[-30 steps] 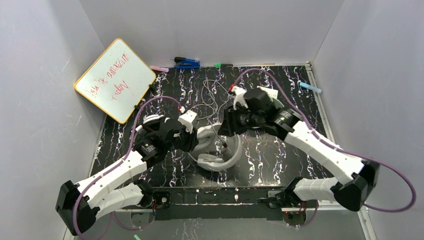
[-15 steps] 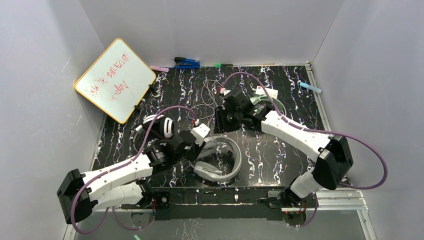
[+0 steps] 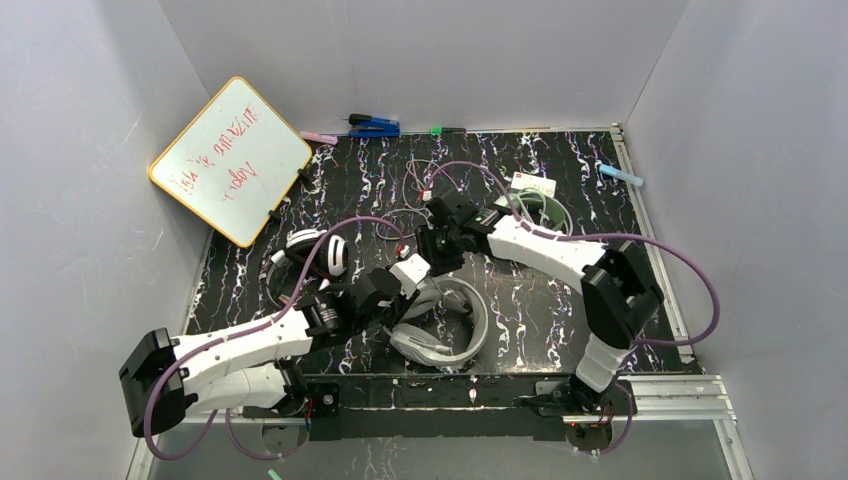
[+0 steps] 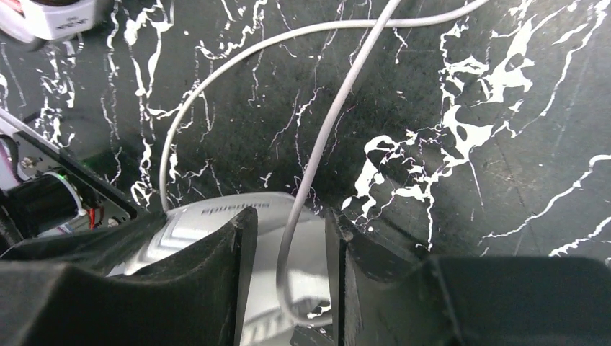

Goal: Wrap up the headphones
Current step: Pick up the headphones from the center of the board.

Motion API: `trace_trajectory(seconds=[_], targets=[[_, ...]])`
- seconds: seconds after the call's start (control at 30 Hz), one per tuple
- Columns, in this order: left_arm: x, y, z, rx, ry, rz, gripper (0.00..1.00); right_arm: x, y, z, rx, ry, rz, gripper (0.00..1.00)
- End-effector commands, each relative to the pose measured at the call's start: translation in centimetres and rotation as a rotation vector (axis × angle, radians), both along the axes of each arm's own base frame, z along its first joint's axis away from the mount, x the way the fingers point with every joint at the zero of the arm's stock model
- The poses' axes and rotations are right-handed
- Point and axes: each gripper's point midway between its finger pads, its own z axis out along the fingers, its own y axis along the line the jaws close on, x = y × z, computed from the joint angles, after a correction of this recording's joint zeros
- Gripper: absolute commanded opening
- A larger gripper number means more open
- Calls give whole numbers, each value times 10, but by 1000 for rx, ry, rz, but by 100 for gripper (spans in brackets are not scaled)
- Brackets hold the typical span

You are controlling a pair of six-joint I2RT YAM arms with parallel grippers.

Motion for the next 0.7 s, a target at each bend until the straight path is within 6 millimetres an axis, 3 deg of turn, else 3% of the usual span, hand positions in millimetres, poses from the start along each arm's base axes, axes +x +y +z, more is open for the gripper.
trace_trajectory(seconds=[0.0, 0.03, 0.13, 0.3, 0.43, 0.53, 0.67], targets=[[3, -11, 9, -43, -42, 3, 22, 3, 19, -2, 56, 38, 6, 46], [3, -12, 7, -42, -39, 1, 23, 2, 20, -6, 60, 54, 7, 41], [2, -12, 3, -32, -33, 8, 23, 7, 20, 1, 74, 47, -15, 11], [5, -7, -8, 15, -8, 53, 24, 30, -8, 50, 85, -112, -116, 1], [12, 1, -7, 19, -10, 159, 27, 37, -39, 114, 110, -246, -156, 1], [19, 6, 0, 2, -31, 230, 28, 42, -75, 173, 113, -403, -247, 1], [27, 11, 24, -61, -81, 275, 29, 51, -156, 253, 43, -614, -526, 1]])
